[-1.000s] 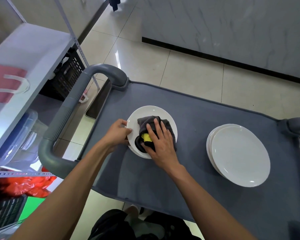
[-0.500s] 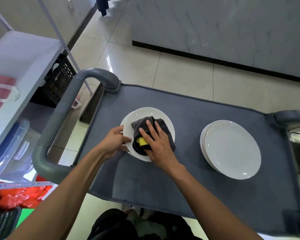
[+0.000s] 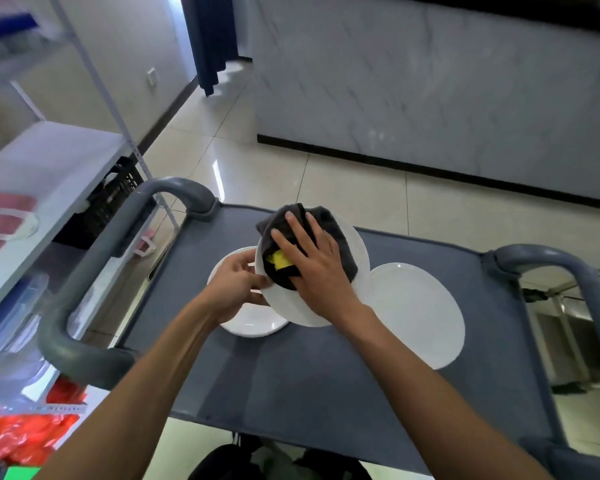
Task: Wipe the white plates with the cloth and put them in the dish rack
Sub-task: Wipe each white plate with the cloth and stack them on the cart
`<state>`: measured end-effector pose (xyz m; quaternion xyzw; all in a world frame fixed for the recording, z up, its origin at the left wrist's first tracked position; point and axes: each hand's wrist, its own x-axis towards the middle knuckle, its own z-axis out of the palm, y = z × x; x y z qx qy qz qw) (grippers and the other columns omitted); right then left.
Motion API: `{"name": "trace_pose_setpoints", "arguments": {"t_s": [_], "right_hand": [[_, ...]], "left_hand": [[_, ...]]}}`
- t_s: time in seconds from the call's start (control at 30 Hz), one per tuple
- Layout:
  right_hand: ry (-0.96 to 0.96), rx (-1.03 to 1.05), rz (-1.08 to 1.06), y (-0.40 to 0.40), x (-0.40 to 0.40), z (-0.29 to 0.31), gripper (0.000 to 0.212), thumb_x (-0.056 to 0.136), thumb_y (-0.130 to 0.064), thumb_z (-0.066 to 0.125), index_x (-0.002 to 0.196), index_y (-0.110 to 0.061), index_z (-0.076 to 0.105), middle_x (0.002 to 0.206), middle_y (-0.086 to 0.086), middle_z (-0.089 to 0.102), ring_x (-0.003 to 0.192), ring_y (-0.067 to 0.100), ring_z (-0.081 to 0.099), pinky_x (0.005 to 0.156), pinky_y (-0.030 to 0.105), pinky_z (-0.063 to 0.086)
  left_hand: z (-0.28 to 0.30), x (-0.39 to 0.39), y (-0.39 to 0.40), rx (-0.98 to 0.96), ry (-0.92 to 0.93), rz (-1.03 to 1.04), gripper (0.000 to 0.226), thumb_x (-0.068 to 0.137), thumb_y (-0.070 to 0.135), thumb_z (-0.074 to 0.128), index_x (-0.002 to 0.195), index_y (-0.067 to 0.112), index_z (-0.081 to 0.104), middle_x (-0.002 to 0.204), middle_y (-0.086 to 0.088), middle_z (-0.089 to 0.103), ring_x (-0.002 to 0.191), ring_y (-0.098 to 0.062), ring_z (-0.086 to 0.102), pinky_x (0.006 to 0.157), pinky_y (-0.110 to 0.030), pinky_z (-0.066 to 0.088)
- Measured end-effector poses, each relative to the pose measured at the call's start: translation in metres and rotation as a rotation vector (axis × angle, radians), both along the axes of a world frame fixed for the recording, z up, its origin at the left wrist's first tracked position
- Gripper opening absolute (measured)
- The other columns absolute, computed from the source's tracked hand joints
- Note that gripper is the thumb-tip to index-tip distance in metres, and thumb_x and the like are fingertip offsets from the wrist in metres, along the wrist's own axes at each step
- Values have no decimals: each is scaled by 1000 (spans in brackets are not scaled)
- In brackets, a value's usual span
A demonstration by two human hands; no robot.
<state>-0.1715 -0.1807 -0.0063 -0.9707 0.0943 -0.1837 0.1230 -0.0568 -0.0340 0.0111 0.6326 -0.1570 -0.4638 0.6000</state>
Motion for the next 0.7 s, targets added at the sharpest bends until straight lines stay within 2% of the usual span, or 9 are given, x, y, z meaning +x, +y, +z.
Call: {"name": "trace_pose_setpoints", "arguments": {"t_s": [0.2, 0.4, 0.53, 0.7], "right_hand": [[-60, -80, -57, -33, -16, 28, 63, 94, -26, 55, 155, -29, 37, 167, 4, 20, 155, 31, 12, 119, 59, 18], [-65, -86, -186, -68, -37, 45, 59, 97, -40, 31, 155, -31, 37, 167, 4, 20, 155, 30, 12, 121, 59, 16], [-86, -85, -190, -83, -53, 48, 57, 98, -38, 37, 154, -28, 40, 166, 6, 23, 154, 32, 14, 120, 60, 17], [-131, -59, -132, -84, -83, 40, 56, 94, -27, 42, 149, -22, 48, 164, 9, 29, 153, 35, 20, 121, 60, 16]], "left_hand": [[17, -22, -24, -40, -43, 53, 40, 86, -18, 57, 111, 8, 72, 103, -17, 75, 90, -40, 73, 65, -44, 61], [22, -44, -38, -84, 6, 135, 40, 82, -19, 57, 106, 8, 74, 98, -18, 75, 80, -37, 72, 64, -46, 61], [22, -57, -50, -94, 58, 239, 41, 82, -19, 56, 111, 5, 72, 99, -17, 76, 82, -36, 73, 65, -45, 61], [26, -70, -65, -118, 96, 367, 37, 84, -20, 54, 103, 7, 71, 91, -10, 77, 77, -32, 74, 62, -41, 61]]}}
